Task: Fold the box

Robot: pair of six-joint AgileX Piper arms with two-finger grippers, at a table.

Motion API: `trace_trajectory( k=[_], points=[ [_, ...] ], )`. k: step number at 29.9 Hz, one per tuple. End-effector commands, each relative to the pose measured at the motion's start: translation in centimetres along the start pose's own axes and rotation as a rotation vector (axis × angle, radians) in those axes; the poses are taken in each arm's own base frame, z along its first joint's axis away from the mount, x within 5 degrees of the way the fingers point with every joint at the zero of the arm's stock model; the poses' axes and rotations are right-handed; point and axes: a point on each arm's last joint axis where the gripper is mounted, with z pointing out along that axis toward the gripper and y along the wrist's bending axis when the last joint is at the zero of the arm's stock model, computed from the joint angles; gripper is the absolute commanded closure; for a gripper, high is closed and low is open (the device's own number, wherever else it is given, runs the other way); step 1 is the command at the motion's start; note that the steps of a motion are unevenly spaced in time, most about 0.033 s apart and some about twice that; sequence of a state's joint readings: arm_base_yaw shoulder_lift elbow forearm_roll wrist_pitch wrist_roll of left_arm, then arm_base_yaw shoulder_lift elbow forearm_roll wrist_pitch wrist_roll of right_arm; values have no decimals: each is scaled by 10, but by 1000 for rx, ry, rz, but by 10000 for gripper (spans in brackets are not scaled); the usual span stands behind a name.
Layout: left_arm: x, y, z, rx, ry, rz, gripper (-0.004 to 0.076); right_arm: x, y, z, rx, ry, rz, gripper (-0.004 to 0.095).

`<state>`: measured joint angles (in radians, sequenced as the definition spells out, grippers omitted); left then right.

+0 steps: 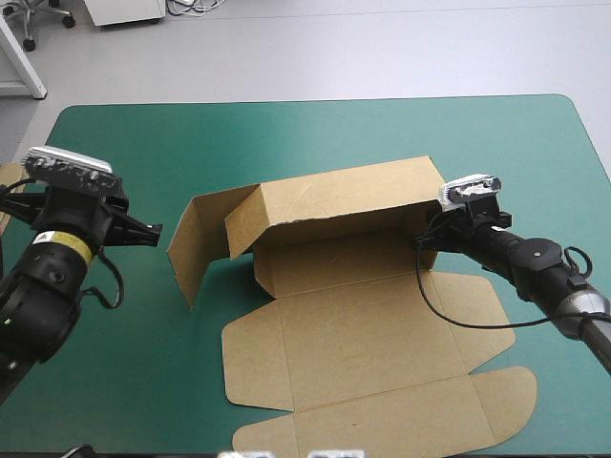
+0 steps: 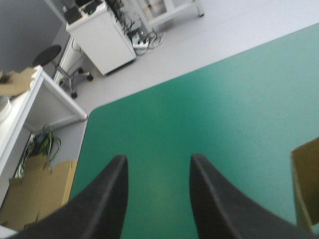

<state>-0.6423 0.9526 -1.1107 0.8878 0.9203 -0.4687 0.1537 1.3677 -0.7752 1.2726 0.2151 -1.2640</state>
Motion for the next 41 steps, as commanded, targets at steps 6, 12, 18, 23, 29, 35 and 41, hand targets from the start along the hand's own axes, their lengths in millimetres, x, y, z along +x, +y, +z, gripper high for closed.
trace_trajectory(
  k=[6,12,18,23,29,35,41],
  points=[
    [6,50,32,-50,-46,-240,478,-44,-4,-20,-44,20,4,924],
    [18,74,37,-85,-24,-344,501,-86,-11,-44,-11,68,-5,924],
    [24,72,56,-65,31,-355,501,-126,-9,-62,-48,185,2,921],
    [28,70,65,-52,72,-362,501,-146,-10,-57,-73,302,22,920],
    [28,69,66,-45,75,-366,501,-161,-18,-41,-48,380,55,919],
    [28,68,66,-29,78,-363,501,-163,-27,-10,-45,408,78,918],
    [28,67,66,-21,77,-372,501,-145,-38,33,-60,501,117,917]
  ],
)
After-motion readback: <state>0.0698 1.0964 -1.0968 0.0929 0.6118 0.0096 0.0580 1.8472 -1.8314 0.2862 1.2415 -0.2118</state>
